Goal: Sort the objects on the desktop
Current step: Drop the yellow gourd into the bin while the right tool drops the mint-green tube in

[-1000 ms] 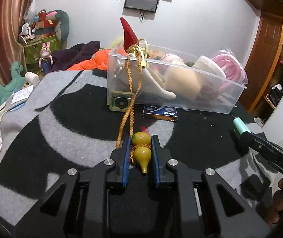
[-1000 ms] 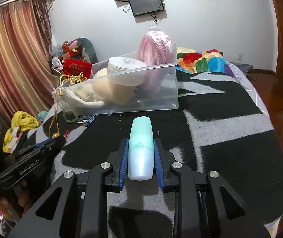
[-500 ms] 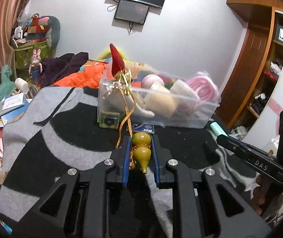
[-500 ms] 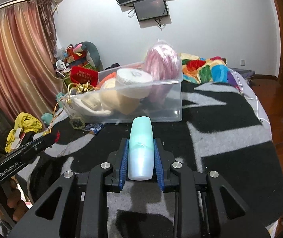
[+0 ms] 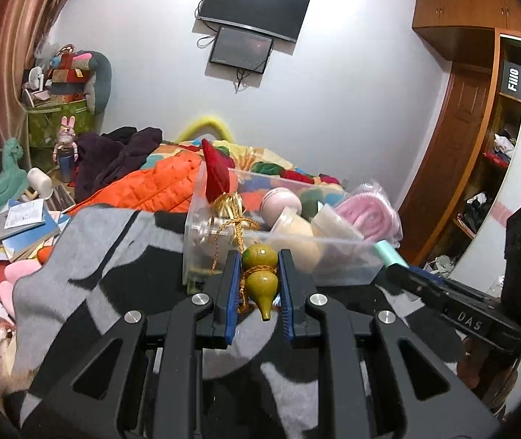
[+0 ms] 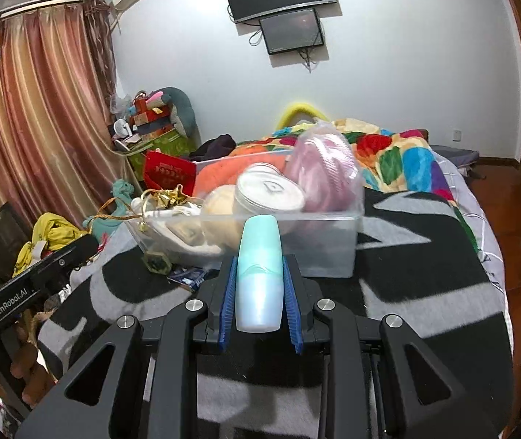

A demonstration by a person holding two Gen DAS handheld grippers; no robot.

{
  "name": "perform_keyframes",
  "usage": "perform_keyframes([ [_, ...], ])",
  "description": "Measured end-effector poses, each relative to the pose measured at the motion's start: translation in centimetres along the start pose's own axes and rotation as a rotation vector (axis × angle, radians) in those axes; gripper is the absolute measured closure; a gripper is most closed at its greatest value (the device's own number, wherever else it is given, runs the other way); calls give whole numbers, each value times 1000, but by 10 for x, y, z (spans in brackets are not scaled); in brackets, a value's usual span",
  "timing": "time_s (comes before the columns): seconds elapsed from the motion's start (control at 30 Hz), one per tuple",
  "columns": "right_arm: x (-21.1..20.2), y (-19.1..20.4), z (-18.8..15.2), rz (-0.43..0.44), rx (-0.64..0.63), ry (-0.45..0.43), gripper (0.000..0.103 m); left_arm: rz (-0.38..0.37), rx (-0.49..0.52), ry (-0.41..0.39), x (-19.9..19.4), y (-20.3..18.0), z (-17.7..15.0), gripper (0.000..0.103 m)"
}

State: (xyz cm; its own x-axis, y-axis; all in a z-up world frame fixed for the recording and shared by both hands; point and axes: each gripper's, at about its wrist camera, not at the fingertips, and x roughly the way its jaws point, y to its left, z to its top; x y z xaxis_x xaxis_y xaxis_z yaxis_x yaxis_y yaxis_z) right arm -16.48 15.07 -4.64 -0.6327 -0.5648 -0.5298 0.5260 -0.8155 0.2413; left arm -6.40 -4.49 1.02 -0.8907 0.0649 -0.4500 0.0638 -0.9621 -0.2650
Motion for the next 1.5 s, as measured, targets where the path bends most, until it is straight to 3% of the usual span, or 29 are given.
perform_keyframes([
  [0.23, 18, 16, 14, 21, -43, 1, 80, 18, 5, -13, 17, 3, 13, 84],
  [0.37, 27, 24, 21, 14, -80, 1, 80, -11, 18, 29, 34, 7, 20, 84],
  [0.7, 47, 32, 31, 43, -100, 17, 80, 15, 84, 69, 64, 10, 38, 84],
  [1.07, 77, 38, 42, 37, -144, 54, 80, 50, 48, 106, 99, 13, 36, 84],
  [1.5, 89, 42, 40, 25, -192, 63, 80, 49, 24, 85, 97, 17, 29, 83],
])
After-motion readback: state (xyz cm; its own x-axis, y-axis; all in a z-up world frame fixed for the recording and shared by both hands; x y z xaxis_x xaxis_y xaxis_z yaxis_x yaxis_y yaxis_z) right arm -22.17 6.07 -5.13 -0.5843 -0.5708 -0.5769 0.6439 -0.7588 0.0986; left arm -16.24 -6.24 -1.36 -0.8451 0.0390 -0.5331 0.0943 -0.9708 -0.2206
